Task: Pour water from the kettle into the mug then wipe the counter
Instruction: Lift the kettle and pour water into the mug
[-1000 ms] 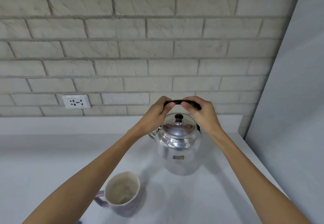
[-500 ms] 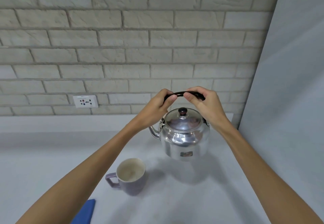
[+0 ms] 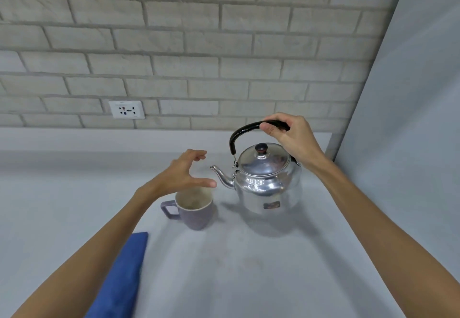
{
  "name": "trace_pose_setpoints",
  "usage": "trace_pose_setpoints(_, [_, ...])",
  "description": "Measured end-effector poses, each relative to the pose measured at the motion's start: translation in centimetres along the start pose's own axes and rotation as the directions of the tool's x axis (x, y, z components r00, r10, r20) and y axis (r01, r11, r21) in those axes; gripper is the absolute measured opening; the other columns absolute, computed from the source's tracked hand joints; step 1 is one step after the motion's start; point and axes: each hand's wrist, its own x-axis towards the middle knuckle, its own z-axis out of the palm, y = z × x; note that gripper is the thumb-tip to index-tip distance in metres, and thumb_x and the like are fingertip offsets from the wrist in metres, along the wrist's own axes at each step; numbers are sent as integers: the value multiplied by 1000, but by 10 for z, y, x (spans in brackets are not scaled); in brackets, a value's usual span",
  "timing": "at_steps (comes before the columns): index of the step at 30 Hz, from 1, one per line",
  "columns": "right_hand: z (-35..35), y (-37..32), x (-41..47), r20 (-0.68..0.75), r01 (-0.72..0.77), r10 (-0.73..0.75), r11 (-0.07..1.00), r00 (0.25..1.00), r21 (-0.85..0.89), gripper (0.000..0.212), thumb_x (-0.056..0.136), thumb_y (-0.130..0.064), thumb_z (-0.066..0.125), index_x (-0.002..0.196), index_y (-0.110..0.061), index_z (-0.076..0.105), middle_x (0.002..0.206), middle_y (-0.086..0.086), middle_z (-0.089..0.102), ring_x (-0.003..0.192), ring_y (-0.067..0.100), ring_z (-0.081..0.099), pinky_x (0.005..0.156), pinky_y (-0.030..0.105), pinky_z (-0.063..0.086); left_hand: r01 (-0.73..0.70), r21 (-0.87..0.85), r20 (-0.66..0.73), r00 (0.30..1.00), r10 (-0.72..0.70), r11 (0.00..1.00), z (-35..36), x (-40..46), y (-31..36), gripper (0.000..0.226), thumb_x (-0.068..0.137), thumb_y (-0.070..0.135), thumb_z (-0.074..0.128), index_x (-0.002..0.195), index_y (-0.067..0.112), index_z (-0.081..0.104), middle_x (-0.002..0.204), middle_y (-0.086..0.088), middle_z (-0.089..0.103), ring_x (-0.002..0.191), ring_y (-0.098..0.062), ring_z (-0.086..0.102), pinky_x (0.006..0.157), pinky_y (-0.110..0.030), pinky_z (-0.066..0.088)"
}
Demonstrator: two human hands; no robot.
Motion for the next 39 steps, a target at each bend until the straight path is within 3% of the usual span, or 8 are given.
trace_pose_setpoints(4, [8,3,-1,38,-3,4,999,999,-37,16,83,-28,68,97,-20,71,87,-12,69,84,4,62,76,11,45,135,105,113,983,-146,985,8,-18,-33,119,45,75,70,145,29,26,146,8,33,136,-22,30,109,-52,35])
trace_pose_setpoints(8, [14,2,1,92,33,-25,996,995,-86,12,83,-29,69,93,-24,71,83,-12,69,79,3,60,74,14,45,213,44,144,966,-217,976,19,-26,-53,126,41,69,81,146,30,24,147,10,33,136,-19,32,105,-46,43])
trace_pose_setpoints(11, [17,-1,3,120,54,-42,994,992,-95,8,82,-29,69,89,-28,71,80,-16,68,72,-5,56,68,7,41,268,-117,160,955,-248,956,26,-28,-60,121,40,62,87,143,35,28,137,13,36,122,-16,43,75,-27,60])
trace_pose_setpoints(13, [18,-3,4,135,53,-40,994,990,-97,7,82,-28,70,89,-29,72,82,-15,69,76,-2,58,71,9,43,272,-186,166,956,-243,944,29,-28,-64,115,41,59,89,139,40,32,132,14,40,115,-14,49,60,-17,57])
trace_pose_setpoints(18, [23,-9,5,170,73,-51,989,984,-128,9,82,-24,71,91,-24,73,81,-15,69,71,-8,55,69,6,40,276,-298,169,957,-234,914,33,-28,-66,95,41,52,92,122,50,42,118,21,49,103,-5,56,60,-23,60])
trace_pose_setpoints(24, [27,-18,8,192,112,-78,979,978,-171,13,81,-19,71,93,-15,74,82,-11,67,65,-16,52,64,2,36,263,-301,162,961,-223,916,35,-26,-69,94,42,52,91,123,47,44,116,19,51,102,-7,57,60,-25,60])
trace_pose_setpoints(34, [26,-21,14,212,148,-96,958,972,-246,12,80,-22,72,92,-21,75,86,-7,72,75,-13,57,69,2,39,242,-318,125,969,-212,917,39,-28,-73,94,34,61,90,116,56,43,115,22,52,101,-4,58,63,-24,60])
trace_pose_setpoints(39, [26,-21,14,218,156,-100,954,971,-257,11,80,-23,72,90,-22,75,85,-6,73,74,-10,57,69,3,40,243,-315,133,968,-211,917,39,-28,-72,81,34,62,89,100,68,42,115,22,52,102,-5,58,65,-27,62])
